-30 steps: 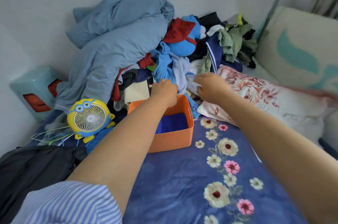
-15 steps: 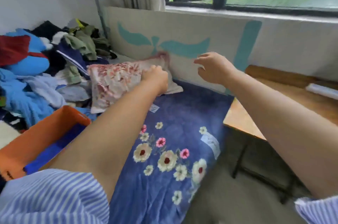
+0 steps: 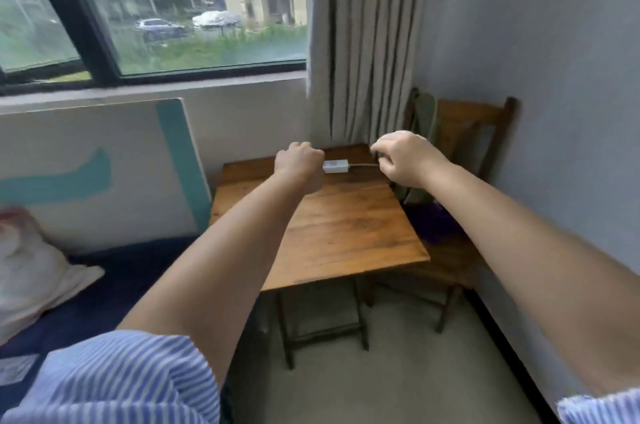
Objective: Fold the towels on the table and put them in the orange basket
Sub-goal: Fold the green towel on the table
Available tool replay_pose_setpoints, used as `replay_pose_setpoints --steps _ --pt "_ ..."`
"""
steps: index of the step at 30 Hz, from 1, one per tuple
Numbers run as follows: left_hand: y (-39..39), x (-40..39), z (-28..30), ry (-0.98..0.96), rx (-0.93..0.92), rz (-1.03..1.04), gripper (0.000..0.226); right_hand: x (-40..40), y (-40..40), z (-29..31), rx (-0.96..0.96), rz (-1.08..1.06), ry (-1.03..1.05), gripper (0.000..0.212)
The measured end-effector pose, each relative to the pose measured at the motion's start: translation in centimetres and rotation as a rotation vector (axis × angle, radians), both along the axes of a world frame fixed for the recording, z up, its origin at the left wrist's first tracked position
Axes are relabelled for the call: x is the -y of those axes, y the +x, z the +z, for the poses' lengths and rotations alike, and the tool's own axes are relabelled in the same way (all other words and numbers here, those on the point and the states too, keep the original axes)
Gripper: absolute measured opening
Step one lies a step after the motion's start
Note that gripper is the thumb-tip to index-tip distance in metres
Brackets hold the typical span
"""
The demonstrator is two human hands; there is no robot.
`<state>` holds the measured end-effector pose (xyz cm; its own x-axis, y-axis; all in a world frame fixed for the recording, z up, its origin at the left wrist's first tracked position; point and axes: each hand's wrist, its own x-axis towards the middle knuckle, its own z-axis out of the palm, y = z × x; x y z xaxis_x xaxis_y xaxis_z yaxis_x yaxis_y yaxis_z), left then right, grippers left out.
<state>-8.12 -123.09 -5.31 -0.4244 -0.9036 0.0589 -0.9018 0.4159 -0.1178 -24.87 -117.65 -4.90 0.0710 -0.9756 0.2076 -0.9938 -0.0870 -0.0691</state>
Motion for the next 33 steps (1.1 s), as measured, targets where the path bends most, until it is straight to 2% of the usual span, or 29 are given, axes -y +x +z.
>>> replay_pose_setpoints --steps 6,14,18,24,33 --pt "-14.8 2.7 -0.6 0.000 -0.070 -0.154 0.031 0.1 -15.7 0.8 0.033 -0.170 -0.016 0.038" --pt "-26.1 8.9 0.4 0.015 -0.068 -0.198 0.030 3.7 -27.1 0.7 0.107 -0.310 -0.001 0.039" --pt "-30.0 14.5 1.0 0.001 -0.072 -0.168 0.029 8.6 -31.0 0.2 0.121 -0.314 -0.018 0.037" --pt "-35.5 26.4 0.7 0.023 -0.107 -0.119 0.023 20.1 -36.7 -0.6 0.104 -0.342 -0.031 0.039" --pt "-41.2 40.8 -2.5 0.177 -0.164 -0.083 0.031 35.0 -40.5 -4.5 0.177 -0.351 0.058 0.038"
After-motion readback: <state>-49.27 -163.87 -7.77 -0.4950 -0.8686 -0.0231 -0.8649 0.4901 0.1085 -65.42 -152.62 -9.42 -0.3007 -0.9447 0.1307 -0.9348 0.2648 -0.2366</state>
